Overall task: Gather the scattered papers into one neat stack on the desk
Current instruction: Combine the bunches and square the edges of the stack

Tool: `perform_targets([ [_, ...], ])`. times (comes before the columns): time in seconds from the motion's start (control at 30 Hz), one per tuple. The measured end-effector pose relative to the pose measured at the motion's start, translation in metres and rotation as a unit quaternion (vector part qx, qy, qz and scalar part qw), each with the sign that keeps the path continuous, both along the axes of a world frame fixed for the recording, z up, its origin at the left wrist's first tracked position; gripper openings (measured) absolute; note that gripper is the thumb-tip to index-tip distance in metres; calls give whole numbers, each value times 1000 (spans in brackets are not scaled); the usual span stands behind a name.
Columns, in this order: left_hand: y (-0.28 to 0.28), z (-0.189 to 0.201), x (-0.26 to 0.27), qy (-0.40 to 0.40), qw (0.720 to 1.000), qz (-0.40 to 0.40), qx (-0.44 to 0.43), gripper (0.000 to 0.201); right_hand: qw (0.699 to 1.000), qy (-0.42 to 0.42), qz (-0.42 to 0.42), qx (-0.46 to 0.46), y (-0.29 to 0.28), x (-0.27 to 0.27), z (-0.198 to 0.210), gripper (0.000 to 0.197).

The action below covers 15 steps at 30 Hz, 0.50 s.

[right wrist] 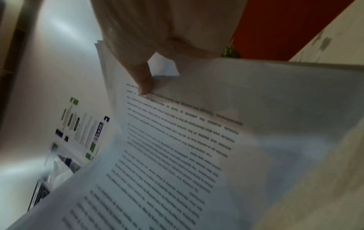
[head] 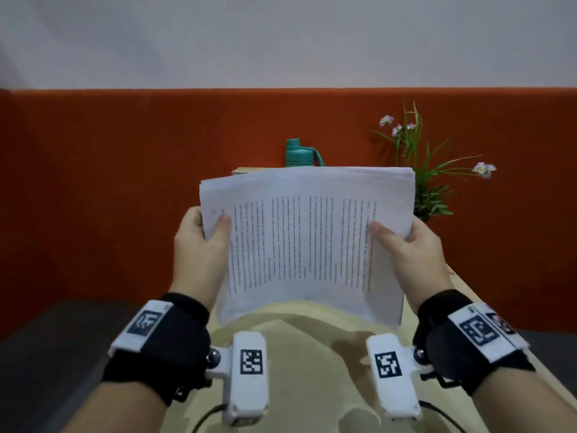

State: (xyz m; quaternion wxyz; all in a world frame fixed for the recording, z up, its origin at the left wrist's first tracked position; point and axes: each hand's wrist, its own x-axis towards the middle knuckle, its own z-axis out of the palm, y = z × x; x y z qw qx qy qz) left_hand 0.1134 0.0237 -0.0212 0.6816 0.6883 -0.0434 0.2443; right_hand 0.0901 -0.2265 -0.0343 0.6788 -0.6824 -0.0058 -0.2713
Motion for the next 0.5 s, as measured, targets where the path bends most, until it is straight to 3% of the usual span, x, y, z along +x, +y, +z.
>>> perform_targets([
  [0.1,-4,-13,2,-5,999,31,-12,15,999,-4,-34,-15,2,-2,-11,18],
  [0.2,-6,-28,1,44,998,-8,-48,35,999,15,-48,-8,0,-4,-22,30],
  [0.3,-6,-35,1,76,996,-38,-39,16,999,31,-42,-3,-1,-4,-24,19],
  [0.43,0,-30,6,33,999,-24,-30,17,999,5,-46,8,-4,-5,-15,18],
  [0.5,4,-35,4,48,997,-35,-38,28,999,15,-44,3,-4,-8,-17,25],
])
